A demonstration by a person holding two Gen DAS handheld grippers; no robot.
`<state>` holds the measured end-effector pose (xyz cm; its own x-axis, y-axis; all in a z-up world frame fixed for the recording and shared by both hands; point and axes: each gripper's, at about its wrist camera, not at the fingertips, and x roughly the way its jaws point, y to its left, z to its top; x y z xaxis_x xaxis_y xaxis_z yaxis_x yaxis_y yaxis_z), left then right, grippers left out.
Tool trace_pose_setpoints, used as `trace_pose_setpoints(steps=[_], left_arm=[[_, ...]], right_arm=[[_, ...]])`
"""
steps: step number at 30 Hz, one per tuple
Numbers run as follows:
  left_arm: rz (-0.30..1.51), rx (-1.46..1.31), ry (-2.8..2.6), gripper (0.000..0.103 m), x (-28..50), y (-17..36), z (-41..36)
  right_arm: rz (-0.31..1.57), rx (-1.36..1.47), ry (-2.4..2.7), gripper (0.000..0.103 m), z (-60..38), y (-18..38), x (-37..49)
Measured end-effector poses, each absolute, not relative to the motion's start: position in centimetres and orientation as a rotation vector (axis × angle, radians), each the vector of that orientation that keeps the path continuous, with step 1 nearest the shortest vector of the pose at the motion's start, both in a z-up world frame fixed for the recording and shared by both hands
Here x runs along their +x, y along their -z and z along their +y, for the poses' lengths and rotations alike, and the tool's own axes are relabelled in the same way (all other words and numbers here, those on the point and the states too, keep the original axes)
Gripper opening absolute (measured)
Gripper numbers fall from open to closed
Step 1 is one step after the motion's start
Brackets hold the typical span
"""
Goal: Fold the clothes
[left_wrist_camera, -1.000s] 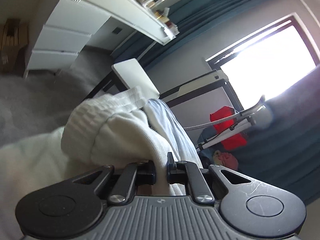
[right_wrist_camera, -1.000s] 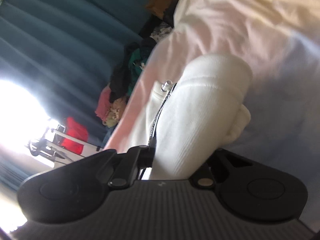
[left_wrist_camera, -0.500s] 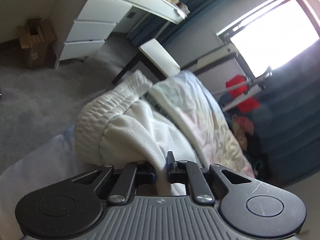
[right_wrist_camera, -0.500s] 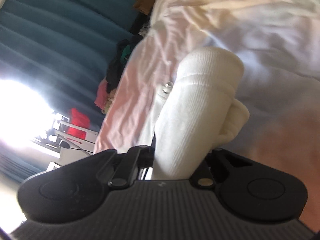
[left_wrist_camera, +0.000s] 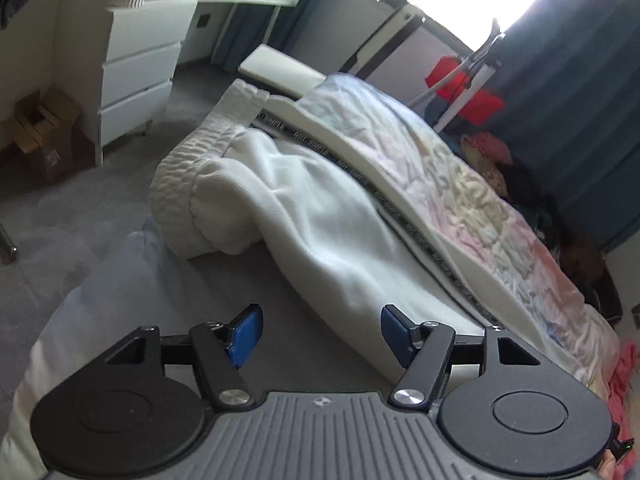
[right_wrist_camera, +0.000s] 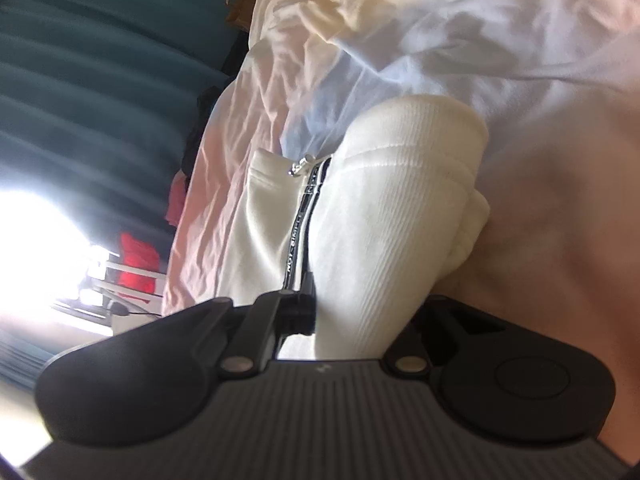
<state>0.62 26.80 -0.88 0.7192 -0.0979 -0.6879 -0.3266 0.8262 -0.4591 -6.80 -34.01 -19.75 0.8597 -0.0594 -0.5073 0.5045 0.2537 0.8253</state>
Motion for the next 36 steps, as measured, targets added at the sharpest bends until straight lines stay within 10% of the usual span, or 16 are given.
trace_pose_setpoints(steps=[10, 22, 24, 26, 36], left_arm=[[0.613, -0.372, 0.035, 0.080, 3.7, -3.0, 10.5], [0.692, -0.066, 0.025, 0.079, 9.7, 6.9, -0.7], [0.741, -0.112, 0.028, 0.079, 10.7, 8.3, 0.1], [0.765, -0.141, 0.037, 0.079, 11.5, 9.4, 1.0], [0.762, -0.015, -0.010, 0.081, 10.0, 10.8, -0.7]], right_arm=[[0.328, 1.302, 0.358, 0.014, -34.1, 19.1, -7.7], [0.330, 1.351, 0.194, 0.017, -35.5, 19.7, -8.6], [0.351, 1.359, 0.185, 0.024, -35.6, 20.3, -8.5], [0.372, 1.383, 0.183, 0.054, -35.7, 21.0, -8.1], [0.301, 1.263, 0.261, 0.055, -35.9, 20.9, -5.8]])
